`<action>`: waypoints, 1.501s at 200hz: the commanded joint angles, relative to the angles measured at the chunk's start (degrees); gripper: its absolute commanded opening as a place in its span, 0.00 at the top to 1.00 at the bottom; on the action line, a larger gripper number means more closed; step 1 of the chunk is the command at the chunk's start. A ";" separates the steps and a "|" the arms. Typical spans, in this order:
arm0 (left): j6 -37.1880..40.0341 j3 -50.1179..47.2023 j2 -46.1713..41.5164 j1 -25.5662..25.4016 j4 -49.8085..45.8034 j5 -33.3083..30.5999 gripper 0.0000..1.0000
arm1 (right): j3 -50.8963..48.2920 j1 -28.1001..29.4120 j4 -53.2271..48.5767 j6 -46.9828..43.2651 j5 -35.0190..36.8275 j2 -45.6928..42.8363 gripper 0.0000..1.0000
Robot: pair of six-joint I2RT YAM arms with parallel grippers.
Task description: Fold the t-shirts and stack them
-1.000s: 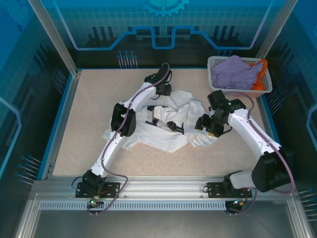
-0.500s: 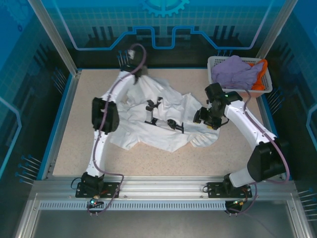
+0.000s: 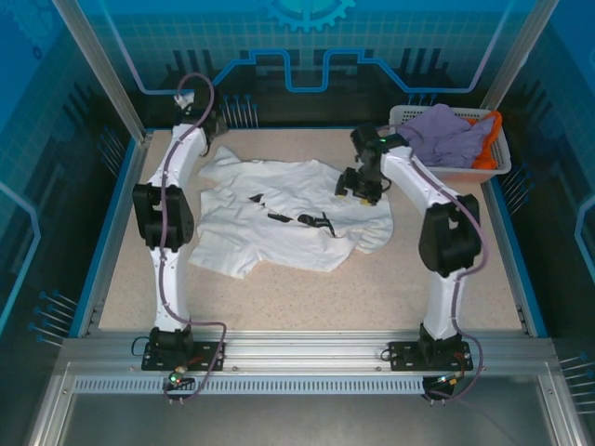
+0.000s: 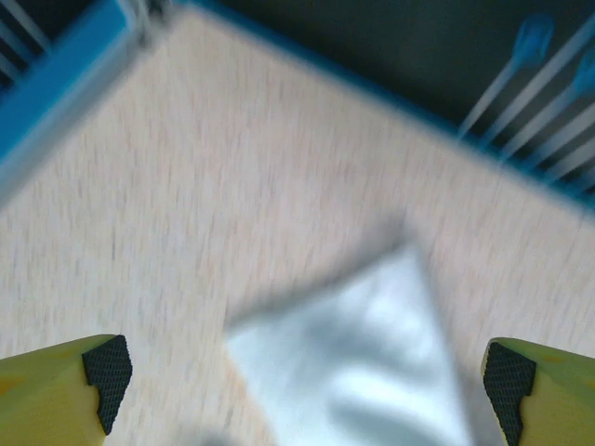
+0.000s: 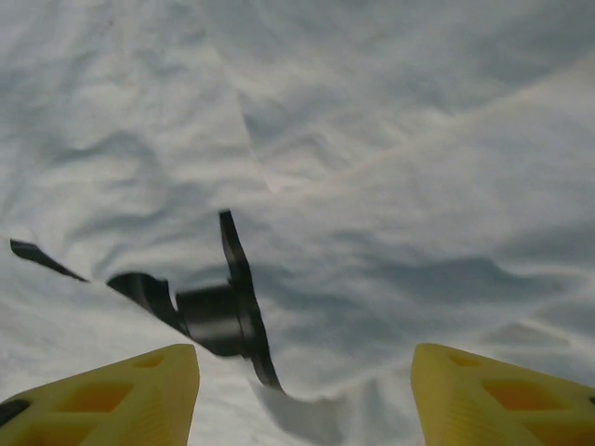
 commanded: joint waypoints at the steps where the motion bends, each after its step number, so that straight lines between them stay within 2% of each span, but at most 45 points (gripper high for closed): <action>1: -5.16 -14.70 -14.45 -3.11 3.59 7.57 0.04 | 7.91 2.17 -5.52 -0.81 3.19 7.85 0.41; 31: -7.95 -31.23 -26.15 -9.05 4.25 9.16 0.11 | 10.11 2.50 -5.71 1.69 4.90 13.14 0.47; 44: -8.77 -37.40 -29.97 -10.05 3.10 9.23 0.21 | 9.95 2.68 -5.26 2.00 5.72 13.69 0.50; 57: -9.81 -43.58 -32.78 -9.90 3.95 13.71 0.23 | 9.63 2.68 -4.14 1.75 4.73 15.58 0.54; 86: -7.55 -50.64 -33.28 -9.74 4.25 21.19 0.27 | 8.97 2.75 -1.46 1.21 2.73 16.64 0.60; 122: -7.82 -55.71 -30.92 -7.88 5.03 29.19 0.34 | 8.80 3.29 -1.01 0.43 3.73 16.85 0.60; 156: -12.74 -60.69 -31.72 -7.79 4.89 29.35 0.36 | 10.69 3.30 -0.80 0.42 4.02 17.67 0.60; 192: -17.71 -65.47 -33.13 -7.01 5.62 28.65 0.41 | 16.21 3.33 -4.65 -0.09 4.90 22.54 0.60; 217: -18.94 -67.92 -34.78 -5.71 6.55 29.03 0.43 | 17.19 3.31 -5.20 -0.46 4.97 23.94 0.62; 278: -17.74 -68.99 -37.33 -3.76 5.42 27.54 0.44 | 17.72 3.30 -5.71 -0.15 4.87 22.41 0.79; 300: -17.06 -69.00 -37.51 -2.88 5.15 26.94 0.45 | 17.02 3.16 -5.65 -0.61 5.73 20.88 0.83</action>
